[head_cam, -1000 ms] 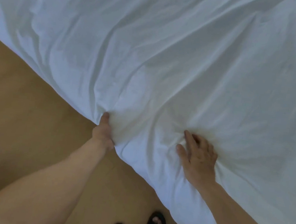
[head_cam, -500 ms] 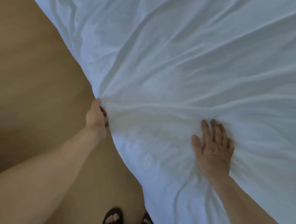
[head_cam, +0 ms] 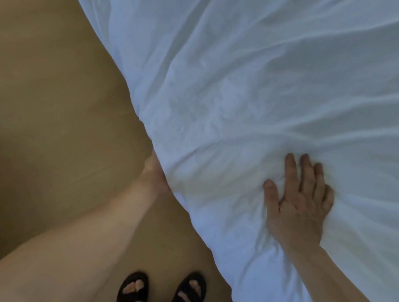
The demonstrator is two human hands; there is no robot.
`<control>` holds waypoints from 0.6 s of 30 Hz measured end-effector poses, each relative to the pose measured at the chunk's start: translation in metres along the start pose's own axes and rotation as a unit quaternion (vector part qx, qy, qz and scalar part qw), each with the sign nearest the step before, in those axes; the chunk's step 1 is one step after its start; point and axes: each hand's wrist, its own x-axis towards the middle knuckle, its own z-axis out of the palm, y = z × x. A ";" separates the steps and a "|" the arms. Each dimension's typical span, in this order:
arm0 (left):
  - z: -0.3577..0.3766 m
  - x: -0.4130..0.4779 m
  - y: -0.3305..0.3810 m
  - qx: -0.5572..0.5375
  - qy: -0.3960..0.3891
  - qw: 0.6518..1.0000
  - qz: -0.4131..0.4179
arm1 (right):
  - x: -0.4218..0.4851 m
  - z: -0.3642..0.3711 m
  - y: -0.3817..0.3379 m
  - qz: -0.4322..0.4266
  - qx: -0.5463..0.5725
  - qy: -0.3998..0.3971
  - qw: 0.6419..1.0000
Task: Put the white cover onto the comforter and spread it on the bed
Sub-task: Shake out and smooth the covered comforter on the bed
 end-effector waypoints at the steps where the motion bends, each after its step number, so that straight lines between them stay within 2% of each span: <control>1: 0.001 -0.008 0.015 -0.017 -0.007 1.000 0.022 | 0.003 -0.002 -0.007 -0.019 0.003 -0.002 1.000; 3: 0.007 -0.032 0.046 -0.033 0.000 0.997 0.071 | 0.013 -0.004 -0.025 -0.060 0.003 -0.002 0.998; 4: 0.006 -0.036 0.061 -0.034 0.028 0.995 0.087 | 0.020 -0.005 -0.035 -0.076 -0.001 -0.009 0.997; 7: -0.015 -0.052 0.092 0.031 0.161 0.977 0.139 | 0.039 -0.005 -0.055 -0.102 -0.014 -0.061 0.993; 10: -0.047 -0.074 0.093 0.191 0.340 0.903 0.181 | 0.045 -0.003 -0.054 -0.092 -0.008 -0.078 0.993; 11: -0.050 -0.076 0.090 0.214 0.362 0.888 0.188 | 0.044 -0.003 -0.053 -0.090 -0.005 -0.072 0.993; 12: -0.048 -0.077 0.087 0.225 0.356 0.887 0.189 | 0.045 -0.003 -0.052 -0.087 -0.006 -0.067 0.994; 13: -0.043 -0.074 0.085 0.192 0.337 0.904 0.181 | 0.045 -0.003 -0.052 -0.085 -0.008 -0.069 0.994; 16: -0.023 -0.076 0.091 0.056 0.199 0.972 0.111 | 0.048 -0.003 -0.059 -0.085 -0.003 -0.081 0.993; 18: -0.021 -0.072 0.102 0.014 0.121 0.987 0.105 | 0.054 -0.004 -0.069 -0.104 0.016 -0.061 0.993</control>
